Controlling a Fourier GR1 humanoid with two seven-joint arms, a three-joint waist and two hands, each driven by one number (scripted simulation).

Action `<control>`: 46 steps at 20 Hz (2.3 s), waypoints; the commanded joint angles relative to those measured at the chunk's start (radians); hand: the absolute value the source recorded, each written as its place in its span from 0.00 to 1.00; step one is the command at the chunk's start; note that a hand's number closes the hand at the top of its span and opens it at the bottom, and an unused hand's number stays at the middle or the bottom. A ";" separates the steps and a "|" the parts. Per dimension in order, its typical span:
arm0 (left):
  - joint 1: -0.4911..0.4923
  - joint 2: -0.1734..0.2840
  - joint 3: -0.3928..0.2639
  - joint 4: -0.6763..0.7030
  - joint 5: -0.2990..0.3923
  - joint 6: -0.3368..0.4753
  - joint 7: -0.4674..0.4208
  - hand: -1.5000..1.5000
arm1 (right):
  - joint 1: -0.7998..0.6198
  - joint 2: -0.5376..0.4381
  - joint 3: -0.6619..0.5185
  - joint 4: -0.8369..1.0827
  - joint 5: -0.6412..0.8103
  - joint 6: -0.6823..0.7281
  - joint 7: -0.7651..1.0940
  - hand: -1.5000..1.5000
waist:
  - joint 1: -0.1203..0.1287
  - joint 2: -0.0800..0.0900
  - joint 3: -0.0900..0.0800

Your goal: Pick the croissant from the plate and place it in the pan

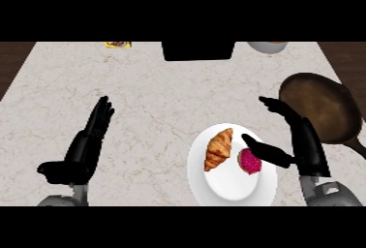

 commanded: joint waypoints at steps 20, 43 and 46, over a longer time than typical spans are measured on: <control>-0.055 -0.085 -0.045 0.032 -0.027 -0.014 0.012 0.50 | -0.295 0.066 0.267 0.112 0.229 0.645 0.750 0.00 | 0.058 0.019 0.002; 0.004 -0.091 0.011 -0.002 -0.078 -0.079 0.000 0.50 | -0.246 0.289 0.160 0.391 0.462 0.690 0.658 0.00 | 0.043 0.013 0.003; 0.004 -0.137 -0.020 0.015 -0.110 -0.046 -0.015 0.50 | -0.320 0.358 0.121 0.524 0.489 0.655 0.625 0.00 | 0.046 0.014 0.003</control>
